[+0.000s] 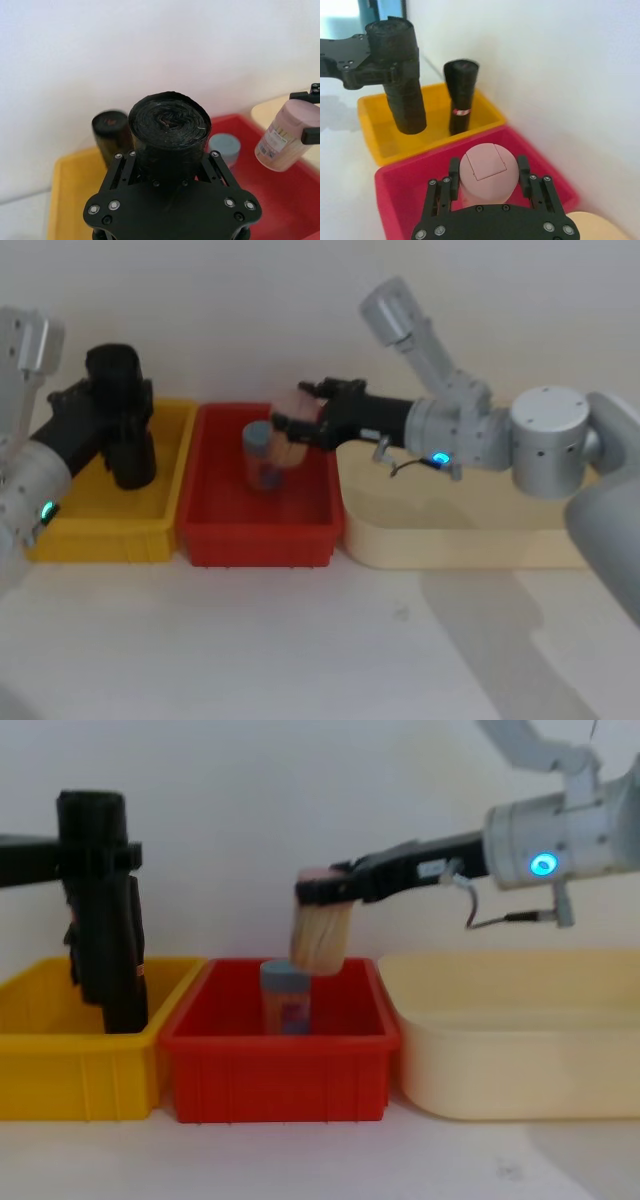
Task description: Pick up the garbage bag with the one hand and transfer it to the other hand.
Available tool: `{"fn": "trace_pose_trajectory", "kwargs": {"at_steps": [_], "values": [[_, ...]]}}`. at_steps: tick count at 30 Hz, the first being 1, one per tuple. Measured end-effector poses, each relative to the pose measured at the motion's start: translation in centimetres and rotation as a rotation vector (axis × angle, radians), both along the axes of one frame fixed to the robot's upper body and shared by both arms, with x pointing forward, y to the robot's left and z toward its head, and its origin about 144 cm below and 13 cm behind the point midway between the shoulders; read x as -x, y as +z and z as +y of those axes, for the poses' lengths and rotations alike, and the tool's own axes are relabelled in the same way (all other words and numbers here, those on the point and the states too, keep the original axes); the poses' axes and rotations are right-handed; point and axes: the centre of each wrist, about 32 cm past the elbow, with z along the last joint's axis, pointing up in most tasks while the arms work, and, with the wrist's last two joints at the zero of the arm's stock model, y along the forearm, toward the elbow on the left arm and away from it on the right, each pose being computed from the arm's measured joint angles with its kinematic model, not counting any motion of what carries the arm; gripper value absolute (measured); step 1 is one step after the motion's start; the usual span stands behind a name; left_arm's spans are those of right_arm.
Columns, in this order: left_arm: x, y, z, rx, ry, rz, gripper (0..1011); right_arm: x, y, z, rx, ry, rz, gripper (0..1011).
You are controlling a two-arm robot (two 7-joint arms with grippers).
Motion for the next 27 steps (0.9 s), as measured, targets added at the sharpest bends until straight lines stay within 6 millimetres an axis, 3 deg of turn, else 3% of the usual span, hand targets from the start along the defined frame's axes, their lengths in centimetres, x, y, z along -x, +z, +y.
{"fn": "trace_pose_trajectory", "kwargs": {"at_steps": [14,27], "values": [[-2.7,2.8,-3.3,0.035,-0.142,-0.034,433,2.4,2.5,-4.6,-0.021,-0.147,-0.097,666],[-7.3,3.9,-9.4,0.091,-0.34,-0.027,433,5.4,2.3,-9.7,-0.02,-0.349,-0.114,666]]}}
